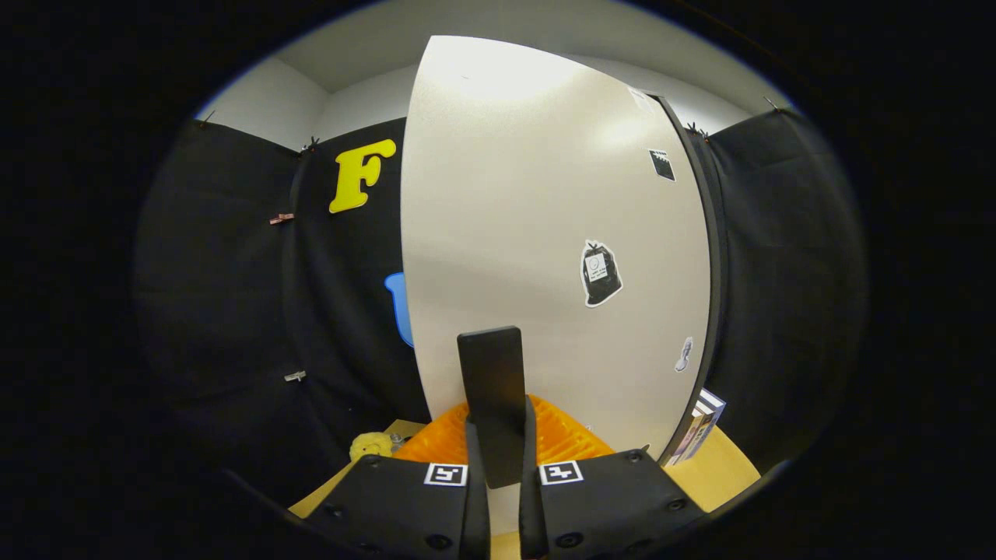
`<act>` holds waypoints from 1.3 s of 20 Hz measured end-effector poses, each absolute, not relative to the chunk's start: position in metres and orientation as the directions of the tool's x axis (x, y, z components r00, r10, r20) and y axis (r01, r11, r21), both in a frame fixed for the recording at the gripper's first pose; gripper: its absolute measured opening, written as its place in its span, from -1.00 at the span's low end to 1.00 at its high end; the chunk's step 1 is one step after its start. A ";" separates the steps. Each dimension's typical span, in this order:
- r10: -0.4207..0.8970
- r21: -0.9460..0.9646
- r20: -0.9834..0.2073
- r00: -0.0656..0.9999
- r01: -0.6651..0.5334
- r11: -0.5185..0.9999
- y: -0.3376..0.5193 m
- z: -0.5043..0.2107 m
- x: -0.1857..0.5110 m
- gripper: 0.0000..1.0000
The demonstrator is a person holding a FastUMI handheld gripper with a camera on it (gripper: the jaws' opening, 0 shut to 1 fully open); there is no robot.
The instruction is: Open the shoe cabinet door, grab the shoes and put them into the shoe cabinet, then close the shoe cabinet door.
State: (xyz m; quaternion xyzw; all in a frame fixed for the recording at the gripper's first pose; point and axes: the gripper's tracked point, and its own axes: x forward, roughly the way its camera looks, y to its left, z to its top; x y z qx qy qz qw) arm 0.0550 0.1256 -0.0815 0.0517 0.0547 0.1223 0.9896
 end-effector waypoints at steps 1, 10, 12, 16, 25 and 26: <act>0.247 0.108 -0.094 0.965 -0.237 0.966 0.121 -0.080 0.050 -0.63; 0.220 0.075 -0.107 0.969 -0.213 0.974 0.064 -0.082 0.003 -0.63; 0.205 0.072 -0.110 0.972 -0.198 0.978 0.049 -0.081 -0.004 -0.63; 0.188 0.046 -0.122 0.975 -0.184 0.982 0.024 -0.081 -0.016 -0.64; 0.178 0.068 -0.134 0.975 -0.170 0.983 -0.029 -0.080 -0.029 -0.65; 0.171 0.065 -0.135 0.976 -0.163 0.984 -0.033 -0.080 -0.031 -0.65</act>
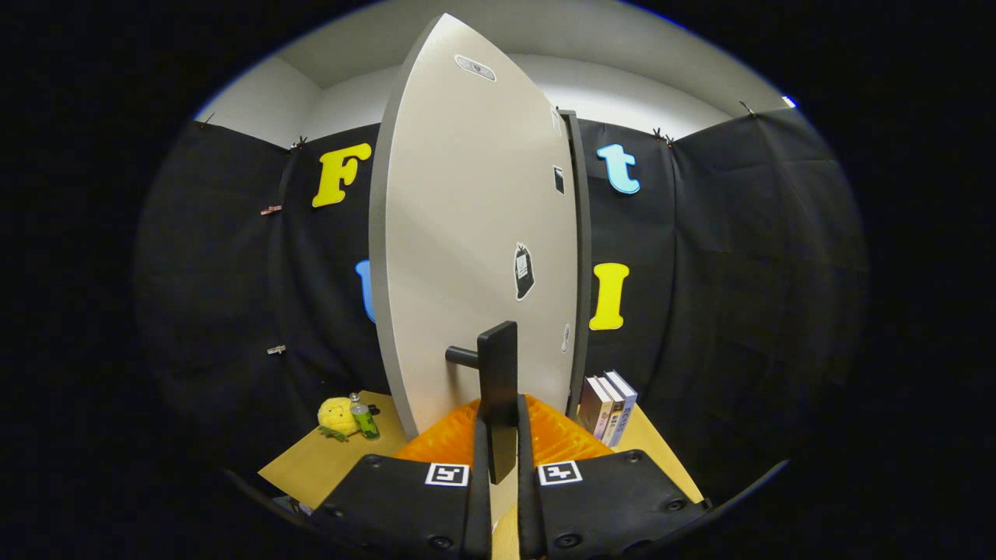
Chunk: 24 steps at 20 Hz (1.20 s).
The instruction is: Open the shoe cabinet door, grab the shoes and put them into the shoe cabinet, then close the shoe cabinet door.
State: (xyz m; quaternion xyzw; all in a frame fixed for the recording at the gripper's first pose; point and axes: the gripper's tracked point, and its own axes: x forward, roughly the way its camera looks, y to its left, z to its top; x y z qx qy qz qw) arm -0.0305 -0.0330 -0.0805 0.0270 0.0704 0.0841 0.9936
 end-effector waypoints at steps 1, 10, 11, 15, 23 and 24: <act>0.164 0.064 -0.136 0.977 -0.157 0.986 -0.038 -0.081 -0.033 -0.65; 0.141 0.057 -0.117 0.983 -0.135 0.989 -0.092 -0.079 -0.033 -0.66; 0.143 0.052 -0.118 0.983 -0.138 0.989 -0.097 -0.079 -0.034 -0.66; 0.147 0.106 -0.111 0.983 -0.136 0.985 -0.119 -0.078 -0.031 -0.69; 0.128 0.130 -0.116 0.985 -0.113 0.985 -0.164 -0.079 -0.026 -0.78; 0.136 0.129 -0.114 0.984 -0.121 0.984 -0.164 -0.079 -0.026 -0.77</act>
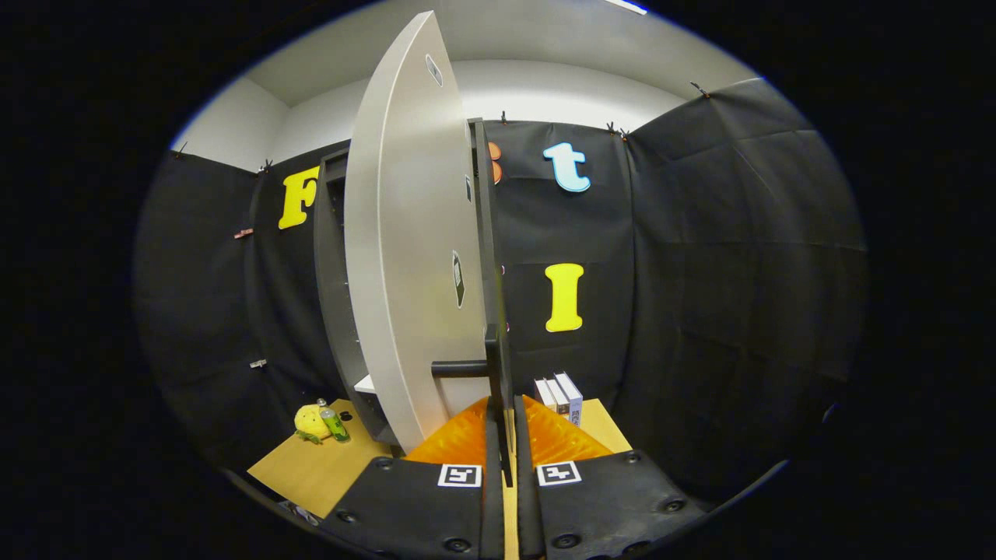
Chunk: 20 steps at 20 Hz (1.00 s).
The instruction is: Open the shoe cabinet door, grab the shoes and put them into the shoe cabinet, then close the shoe cabinet door.
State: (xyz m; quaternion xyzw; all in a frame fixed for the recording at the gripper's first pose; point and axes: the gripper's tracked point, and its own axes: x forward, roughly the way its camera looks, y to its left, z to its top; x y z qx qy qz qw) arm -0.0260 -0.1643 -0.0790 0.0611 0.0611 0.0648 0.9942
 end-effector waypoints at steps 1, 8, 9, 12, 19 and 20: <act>0.139 0.130 -0.109 0.984 -0.125 0.984 -0.166 -0.079 -0.025 -0.77; 0.157 0.181 -0.086 0.984 -0.139 0.974 -0.176 -0.075 -0.032 -0.76; 0.149 0.192 -0.077 0.986 -0.131 0.973 -0.180 -0.071 -0.035 -0.72; 0.126 0.200 -0.074 0.989 -0.110 0.974 -0.182 -0.067 -0.046 -0.66; -0.030 0.178 -0.162 0.986 0.059 0.982 -0.200 -0.088 -0.082 0.55; -0.042 0.184 -0.188 0.981 0.077 0.980 -0.200 -0.096 -0.091 0.75</act>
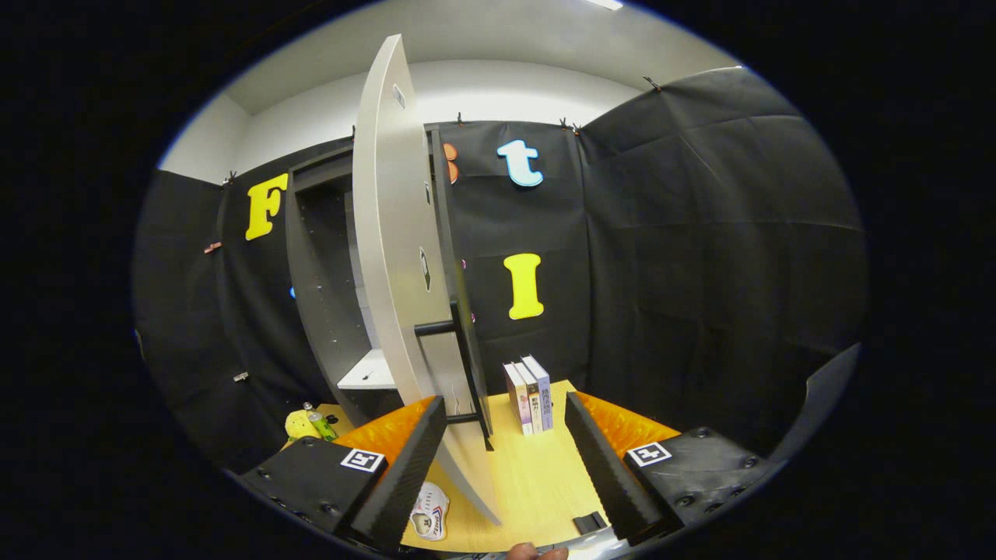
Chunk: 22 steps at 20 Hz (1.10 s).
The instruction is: Open the shoe cabinet door, grab the shoes and put them into the shoe cabinet, then close the shoe cabinet door.
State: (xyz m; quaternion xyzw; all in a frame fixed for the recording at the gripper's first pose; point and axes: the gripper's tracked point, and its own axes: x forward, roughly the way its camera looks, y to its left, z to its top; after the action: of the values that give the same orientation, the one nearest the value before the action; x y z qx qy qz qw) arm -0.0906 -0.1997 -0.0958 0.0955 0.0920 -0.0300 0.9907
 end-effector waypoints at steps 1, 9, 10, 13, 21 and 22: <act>-0.055 0.180 -0.217 0.975 0.095 0.979 -0.201 -0.105 -0.098 0.94; 0.062 0.050 -0.393 0.917 -0.046 0.998 -0.131 -0.174 -0.154 0.97; 0.099 0.038 -0.405 0.909 -0.092 0.995 -0.115 -0.180 -0.161 0.97; 0.206 0.056 -0.454 0.867 -0.203 0.978 -0.069 -0.211 -0.172 0.97; 0.295 0.104 -0.606 0.739 -0.294 0.950 0.017 -0.347 -0.131 0.97; 0.296 0.111 -0.626 0.721 -0.294 0.949 0.024 -0.365 -0.129 0.96</act>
State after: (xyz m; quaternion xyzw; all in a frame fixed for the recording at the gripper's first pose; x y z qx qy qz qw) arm -0.1289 0.0239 -0.3647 0.0018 0.3378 0.1590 0.9277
